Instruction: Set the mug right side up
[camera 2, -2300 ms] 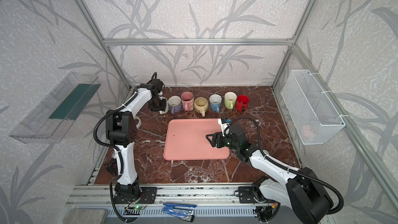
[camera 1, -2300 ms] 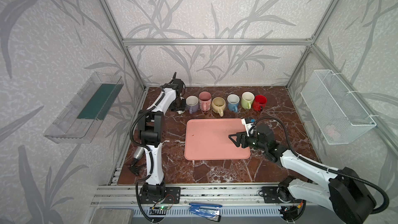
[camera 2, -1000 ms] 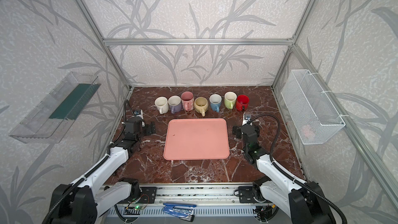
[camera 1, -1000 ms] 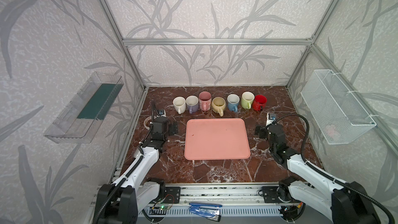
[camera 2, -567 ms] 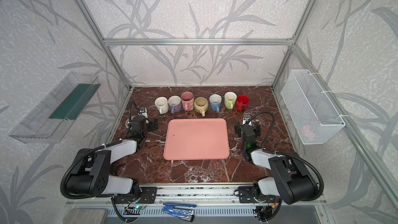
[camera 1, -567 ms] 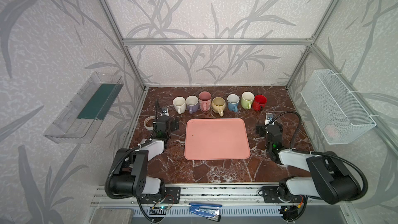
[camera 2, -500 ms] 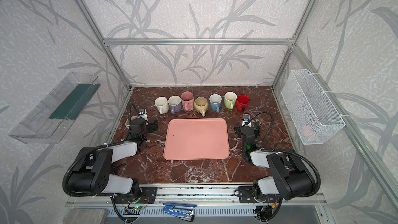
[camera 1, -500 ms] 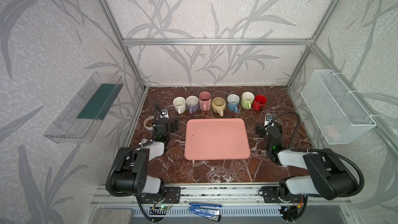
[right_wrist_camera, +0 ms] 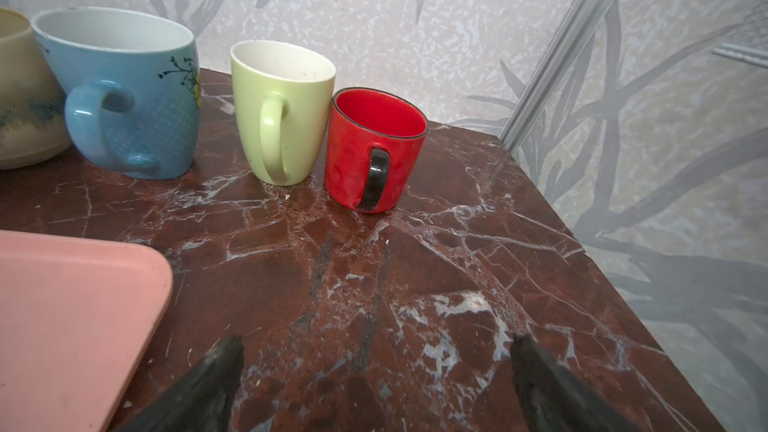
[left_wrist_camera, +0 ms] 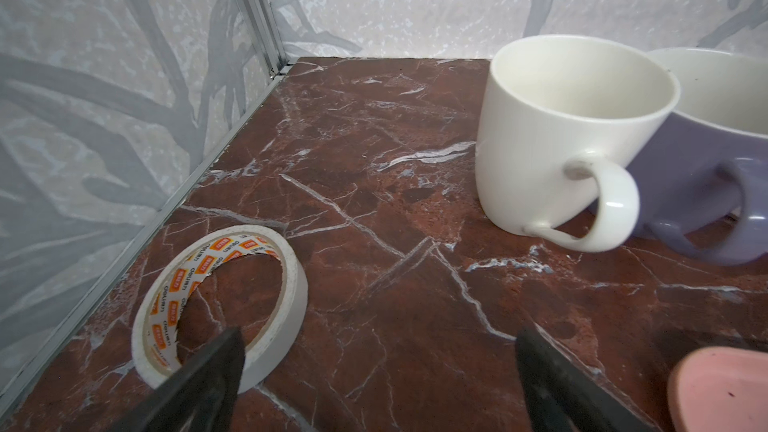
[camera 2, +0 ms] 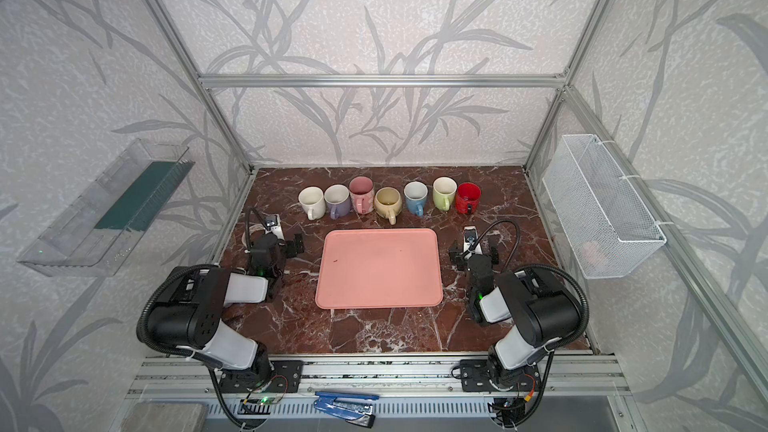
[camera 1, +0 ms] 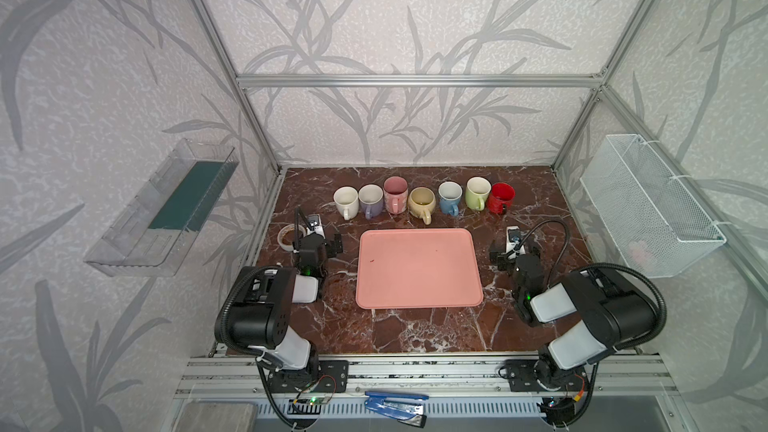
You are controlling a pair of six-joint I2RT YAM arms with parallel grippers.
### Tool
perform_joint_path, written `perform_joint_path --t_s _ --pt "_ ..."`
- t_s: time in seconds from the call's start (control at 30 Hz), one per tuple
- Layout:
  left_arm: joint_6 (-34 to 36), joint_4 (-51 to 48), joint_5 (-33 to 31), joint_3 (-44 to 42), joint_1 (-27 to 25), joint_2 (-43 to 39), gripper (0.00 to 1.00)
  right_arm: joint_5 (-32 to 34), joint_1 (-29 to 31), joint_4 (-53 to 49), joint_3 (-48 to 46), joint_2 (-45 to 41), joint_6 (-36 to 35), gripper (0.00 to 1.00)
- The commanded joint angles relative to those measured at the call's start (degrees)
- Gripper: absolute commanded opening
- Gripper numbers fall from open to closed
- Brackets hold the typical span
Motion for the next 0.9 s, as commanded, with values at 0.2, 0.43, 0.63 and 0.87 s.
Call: perform_joint_path --t_s 0.2,0.43,0.63,0.87 --pt "-0.9 0.5 3.5 1.4 2.2 -0.2 0.99 -19.2 -10.2 -20.0 11.3 -2.5 5.8 0.99" --pt "-0.8 0.7 3.5 1.3 2.1 -0.2 0.99 -17.1 -8.7 -17.1 10.2 -2.3 4.7 0.99" --pt "-0.7 0.8 3.1 1.3 1.9 -0.1 0.99 -18.6 -8.7 -18.9 11.0 -2.3 4.1 0.99" --pt "-0.7 0.6 3.2 1.3 1.9 -0.1 0.99 -18.6 -8.7 -18.8 11.0 -2.3 4.1 0.99"
